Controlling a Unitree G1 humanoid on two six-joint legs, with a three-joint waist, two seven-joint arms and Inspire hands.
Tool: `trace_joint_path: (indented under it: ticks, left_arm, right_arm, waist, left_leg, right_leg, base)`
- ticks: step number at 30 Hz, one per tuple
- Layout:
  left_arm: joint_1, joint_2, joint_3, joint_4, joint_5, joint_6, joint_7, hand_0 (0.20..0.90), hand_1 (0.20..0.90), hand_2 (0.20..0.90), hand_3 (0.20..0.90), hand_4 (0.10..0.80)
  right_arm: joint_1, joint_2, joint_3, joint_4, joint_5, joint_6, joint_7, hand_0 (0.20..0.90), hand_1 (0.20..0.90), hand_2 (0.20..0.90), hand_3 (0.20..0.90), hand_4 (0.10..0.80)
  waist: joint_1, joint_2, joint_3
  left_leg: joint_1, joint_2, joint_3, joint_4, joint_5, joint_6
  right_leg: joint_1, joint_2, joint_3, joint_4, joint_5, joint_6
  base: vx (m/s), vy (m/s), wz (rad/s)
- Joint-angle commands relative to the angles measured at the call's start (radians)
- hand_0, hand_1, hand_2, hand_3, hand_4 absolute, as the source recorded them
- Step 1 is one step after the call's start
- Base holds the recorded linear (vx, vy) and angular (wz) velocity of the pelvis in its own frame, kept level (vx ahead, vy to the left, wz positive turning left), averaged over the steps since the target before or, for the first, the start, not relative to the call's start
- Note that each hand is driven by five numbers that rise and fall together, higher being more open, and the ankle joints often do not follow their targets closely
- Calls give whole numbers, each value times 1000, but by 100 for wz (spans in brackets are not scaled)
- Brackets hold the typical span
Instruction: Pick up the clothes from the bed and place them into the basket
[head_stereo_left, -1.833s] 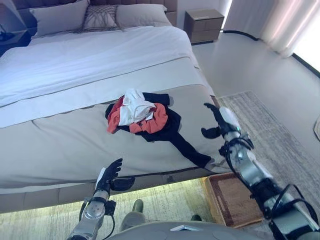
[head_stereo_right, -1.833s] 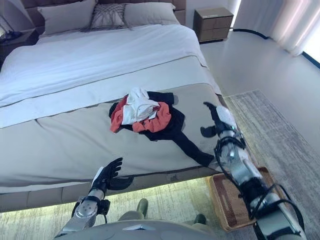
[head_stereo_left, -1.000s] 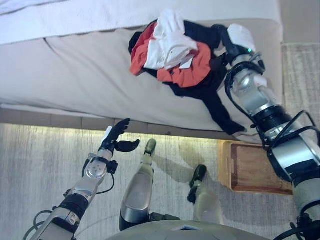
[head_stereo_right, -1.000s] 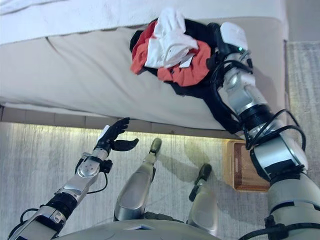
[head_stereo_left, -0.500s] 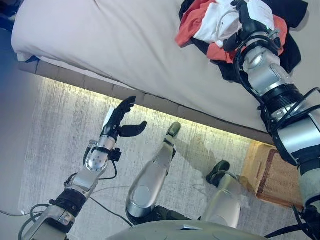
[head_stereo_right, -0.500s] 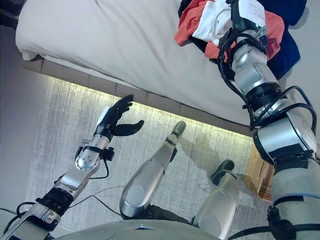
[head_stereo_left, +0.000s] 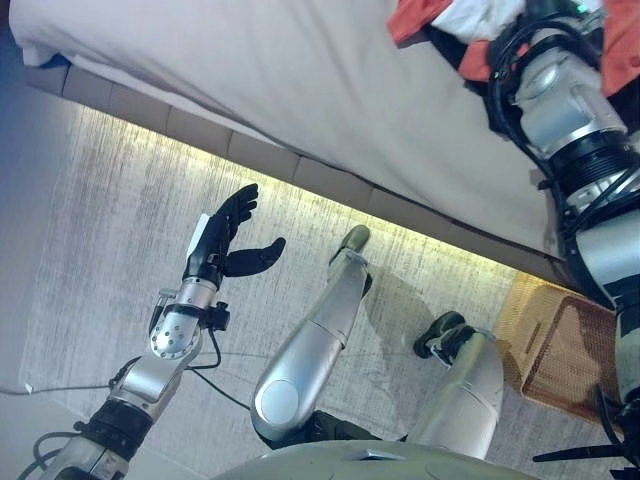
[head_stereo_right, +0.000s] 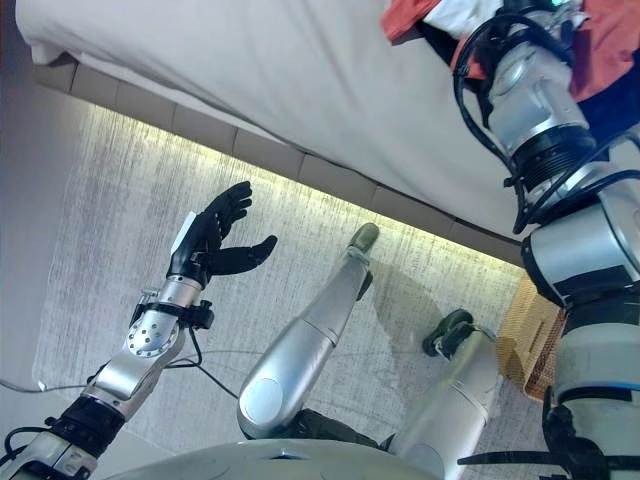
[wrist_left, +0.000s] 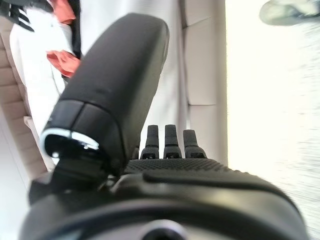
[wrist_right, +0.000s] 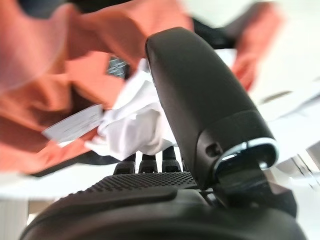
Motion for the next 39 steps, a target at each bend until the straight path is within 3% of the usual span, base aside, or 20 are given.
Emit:
trace_joint_path:
  ticks: [1,10,21,27,31,33,39]
  left_arm:
    - [26,51,103,-105,-31,-146,-11,900,900,900,900,800]
    - [-8,84,90,-83,-19,-164,-19,900,900,900,900,800]
    - [-63,94,82,-53,0,-123,-65,900,900,900,900,800]
    - [-77,85,64,3,35,-45,-78,900,900,900,900,800]
    - [-67,77,45,58,62,15,-85,900,900,900,900,800]
    - [-58,74,40,67,71,28,-89,900,900,900,900,800]
    - [-41,49,16,120,102,93,-67,900,900,900,900,800]
  right_arm:
    - [-190,-99,125,-37,-59,43,-41,300,300,300,200,100]
    - [-206,-100,193,-8,-15,27,-45,300,300,300,200,100]
    - [-170,-119,142,16,77,-66,-65,300,300,300,200,100]
    - [-125,-157,116,-34,104,-105,-61,300,300,300,200,100]
    - [-58,-213,73,-116,126,-108,-61,300,300,300,200,100]
    - [-38,-243,57,-147,135,-116,-54,300,300,300,200,100]
    - [89,-325,-48,-284,173,-176,-48,300,300,300,200,100]
  waist:
    - [37,20,-28]
    - [27,-8,-28]
    - [6,-55,-29]
    - [-19,-95,-88]
    - [-60,-124,-154]
    - [-81,-128,-181]
    - [-175,-153,-294]
  left_leg:
    - [4,4,90,95,-107,110]
    - [67,30,96,70,-113,109]
    - [275,69,110,-34,-120,89]
    - [389,105,102,-119,-122,77]
    - [511,145,115,-212,-118,66]
    - [545,157,123,-262,-83,64]
    - [741,220,197,-470,-32,44]
  right_leg:
    - [-50,92,6,69,100,-67]
    - [28,108,-8,12,116,-63]
    - [260,108,-30,-145,144,-53]
    - [379,123,-19,-269,168,-42]
    - [507,128,-10,-402,193,-32]
    - [541,129,-15,-464,229,-36]
    - [697,168,12,-687,290,-15]
  base:
    - [-20,-41,6]
    - [-17,-66,0]
    - [-20,-93,-6]
    - [16,-70,-12]
    - [38,-17,-23]
    - [0,29,-15]
    - [82,19,-29]
